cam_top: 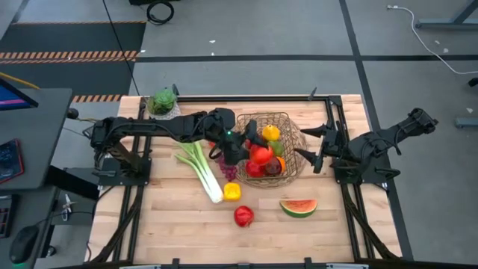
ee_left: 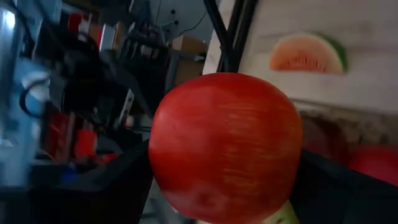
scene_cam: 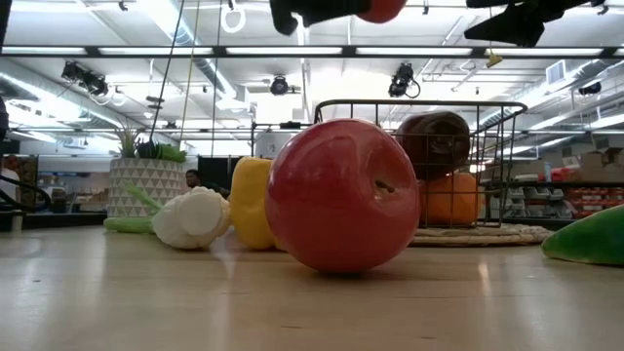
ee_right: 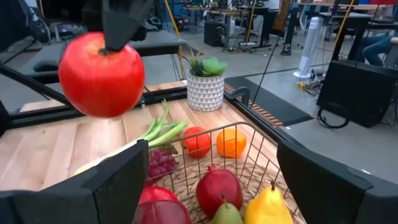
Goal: Build produce basket
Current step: Put the apple into the wire basket
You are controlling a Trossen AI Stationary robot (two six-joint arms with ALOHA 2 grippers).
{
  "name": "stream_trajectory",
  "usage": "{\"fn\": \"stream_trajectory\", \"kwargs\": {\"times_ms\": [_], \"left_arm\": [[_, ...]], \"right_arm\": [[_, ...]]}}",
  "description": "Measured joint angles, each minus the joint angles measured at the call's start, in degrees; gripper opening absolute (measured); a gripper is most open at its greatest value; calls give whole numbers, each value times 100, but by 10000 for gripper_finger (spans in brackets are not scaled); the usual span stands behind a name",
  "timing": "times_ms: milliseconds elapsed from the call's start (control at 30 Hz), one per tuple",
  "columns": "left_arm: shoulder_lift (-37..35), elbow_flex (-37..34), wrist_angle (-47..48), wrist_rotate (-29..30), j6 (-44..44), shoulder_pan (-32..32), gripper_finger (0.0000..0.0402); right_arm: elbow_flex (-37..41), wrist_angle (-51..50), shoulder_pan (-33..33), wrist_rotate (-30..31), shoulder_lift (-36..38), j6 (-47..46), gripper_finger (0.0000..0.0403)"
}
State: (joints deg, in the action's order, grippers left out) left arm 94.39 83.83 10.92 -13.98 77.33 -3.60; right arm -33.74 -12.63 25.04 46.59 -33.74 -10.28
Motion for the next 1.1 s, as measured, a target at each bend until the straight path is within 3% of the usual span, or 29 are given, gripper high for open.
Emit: {"fn": "stream_trajectory", "kwargs": {"times_ms": [233, 533, 1100], "left_arm": [[0, 0, -27, -6, 1907, 2, 318], [0, 0, -445, -3, 3419, 2, 318], [-2, 0, -1036, -3, 5503, 24, 318]], "right_arm": [[0, 65, -2, -13, 0, 169, 358], [0, 105, -2, -18, 0, 240, 358], [0, 99, 2, -33, 0, 234, 358]]}}
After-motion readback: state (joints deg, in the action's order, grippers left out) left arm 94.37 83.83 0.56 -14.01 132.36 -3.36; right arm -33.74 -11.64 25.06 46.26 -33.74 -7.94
